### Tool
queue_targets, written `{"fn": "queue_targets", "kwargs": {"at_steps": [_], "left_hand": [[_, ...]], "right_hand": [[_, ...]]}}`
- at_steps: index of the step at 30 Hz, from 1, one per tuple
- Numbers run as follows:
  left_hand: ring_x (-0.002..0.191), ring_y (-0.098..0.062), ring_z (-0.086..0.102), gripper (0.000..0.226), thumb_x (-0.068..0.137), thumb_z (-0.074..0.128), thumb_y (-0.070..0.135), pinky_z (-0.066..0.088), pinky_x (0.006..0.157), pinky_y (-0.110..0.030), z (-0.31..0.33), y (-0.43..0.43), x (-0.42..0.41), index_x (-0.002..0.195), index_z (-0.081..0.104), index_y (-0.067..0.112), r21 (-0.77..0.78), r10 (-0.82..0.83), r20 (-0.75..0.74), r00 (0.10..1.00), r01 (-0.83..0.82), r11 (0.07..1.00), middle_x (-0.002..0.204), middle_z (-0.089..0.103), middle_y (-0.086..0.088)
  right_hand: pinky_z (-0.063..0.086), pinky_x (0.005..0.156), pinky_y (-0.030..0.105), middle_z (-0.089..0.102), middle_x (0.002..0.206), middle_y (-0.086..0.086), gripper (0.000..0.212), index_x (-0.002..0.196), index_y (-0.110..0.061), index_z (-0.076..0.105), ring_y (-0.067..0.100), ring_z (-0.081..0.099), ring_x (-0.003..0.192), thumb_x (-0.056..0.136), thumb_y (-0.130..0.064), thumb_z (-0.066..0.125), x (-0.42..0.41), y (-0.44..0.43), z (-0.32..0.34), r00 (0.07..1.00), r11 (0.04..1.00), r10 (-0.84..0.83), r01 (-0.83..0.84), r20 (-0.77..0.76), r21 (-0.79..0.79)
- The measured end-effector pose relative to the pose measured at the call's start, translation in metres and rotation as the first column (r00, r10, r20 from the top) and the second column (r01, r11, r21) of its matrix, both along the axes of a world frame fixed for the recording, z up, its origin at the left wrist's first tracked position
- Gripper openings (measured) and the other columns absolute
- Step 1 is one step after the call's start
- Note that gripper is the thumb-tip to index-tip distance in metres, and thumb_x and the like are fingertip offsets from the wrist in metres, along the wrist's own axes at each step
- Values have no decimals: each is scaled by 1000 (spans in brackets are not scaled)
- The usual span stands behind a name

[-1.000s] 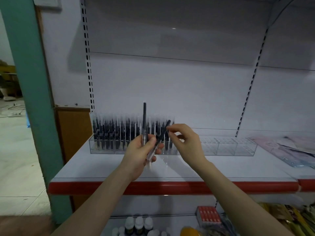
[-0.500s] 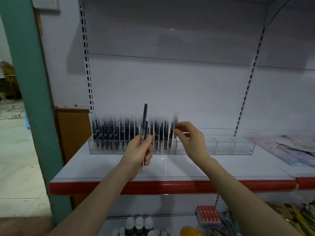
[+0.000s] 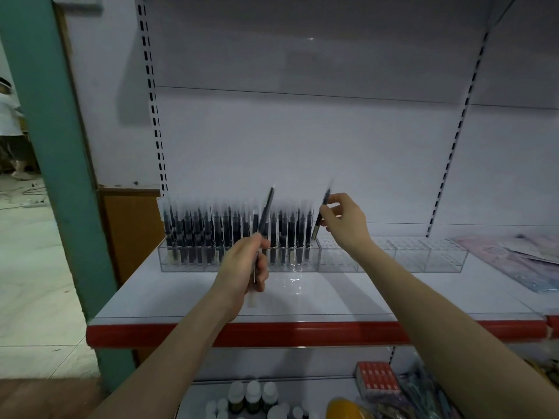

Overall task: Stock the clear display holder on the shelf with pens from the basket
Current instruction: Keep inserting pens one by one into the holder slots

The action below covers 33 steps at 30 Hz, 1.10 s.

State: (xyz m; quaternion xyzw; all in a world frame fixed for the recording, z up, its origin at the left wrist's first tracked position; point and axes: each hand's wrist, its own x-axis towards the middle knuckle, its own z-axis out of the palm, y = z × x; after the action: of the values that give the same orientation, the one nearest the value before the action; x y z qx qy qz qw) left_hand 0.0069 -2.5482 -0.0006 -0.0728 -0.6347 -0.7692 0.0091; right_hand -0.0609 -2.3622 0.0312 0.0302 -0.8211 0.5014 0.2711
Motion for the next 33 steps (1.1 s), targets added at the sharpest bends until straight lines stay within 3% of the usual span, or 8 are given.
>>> {"fn": "queue_targets", "kwargs": {"at_steps": [4, 7, 10, 13, 25, 28, 31, 33], "left_hand": [[52, -12, 44, 15, 95, 49, 19, 38, 48, -24, -4, -3, -1, 81, 52, 14, -31, 23, -69, 997, -25, 999, 63, 48, 0], [56, -12, 45, 6, 93, 52, 14, 39, 51, -25, -7, -4, -2, 89, 56, 15, -38, 46, -84, 995, -50, 998, 62, 50, 1], [54, -12, 45, 9, 93, 51, 8, 39, 53, -26, -7, -3, -4, 90, 56, 16, 13, 88, -37, 995, -88, 996, 63, 51, 0], [55, -13, 45, 17, 93, 48, 1, 38, 53, -27, -5, -3, -5, 90, 56, 16, 60, 105, -6, 994, -104, 993, 68, 53, -4], [64, -8, 65, 13, 91, 54, 7, 50, 54, -22, -11, -8, -2, 103, 58, 12, 41, 43, -49, 998, -41, 998, 86, 71, -2], [63, -8, 64, 12, 91, 54, 8, 48, 52, -21, -9, -9, 0, 102, 58, 11, 39, 44, -57, 997, -42, 998, 85, 71, -3], [60, -6, 63, 11, 91, 54, 7, 47, 51, -21, -6, -9, 2, 101, 59, 9, 40, 48, -67, 997, -45, 998, 83, 70, -4], [58, -6, 61, 10, 91, 53, 8, 46, 50, -21, -5, -7, 3, 99, 60, 9, 43, 41, -62, 997, -38, 998, 83, 69, -5]], "right_hand": [[52, 70, 36, 63, 87, 8, 20, 111, -9, 53, 30, 65, 82, 92, -17, 51, -1, -2, 4, 999, 999, 30, -31, 19, 33], [52, 72, 37, 63, 86, 8, 20, 110, -8, 53, 33, 66, 84, 92, -17, 53, -1, -4, 2, 997, 996, 40, -45, 62, 82], [50, 67, 30, 63, 90, 10, 21, 109, -3, 55, 28, 65, 83, 91, -15, 54, -2, -5, -6, 994, 991, 32, -45, 106, 127], [51, 75, 33, 65, 97, 14, 22, 108, -3, 57, 30, 65, 88, 91, -16, 55, -4, -5, -14, 993, 985, 13, -33, 120, 167], [39, 78, 22, 64, 108, 15, 30, 116, 0, 57, 24, 58, 98, 91, -15, 57, -5, -5, -22, 987, 978, -22, -12, 159, 209], [41, 78, 23, 63, 99, 9, 31, 117, -3, 56, 19, 57, 91, 90, -17, 59, 2, -5, -20, 997, 993, -49, 42, 54, 114], [51, 73, 20, 63, 85, 1, 11, 99, -8, 62, 21, 63, 85, 90, -11, 57, 16, -8, -18, 989, 998, -30, 23, -144, -50], [47, 70, 8, 63, 87, 0, 11, 97, -6, 65, 13, 60, 81, 89, -6, 58, 29, -14, -17, 952, 996, 43, -17, -305, 88]]}}
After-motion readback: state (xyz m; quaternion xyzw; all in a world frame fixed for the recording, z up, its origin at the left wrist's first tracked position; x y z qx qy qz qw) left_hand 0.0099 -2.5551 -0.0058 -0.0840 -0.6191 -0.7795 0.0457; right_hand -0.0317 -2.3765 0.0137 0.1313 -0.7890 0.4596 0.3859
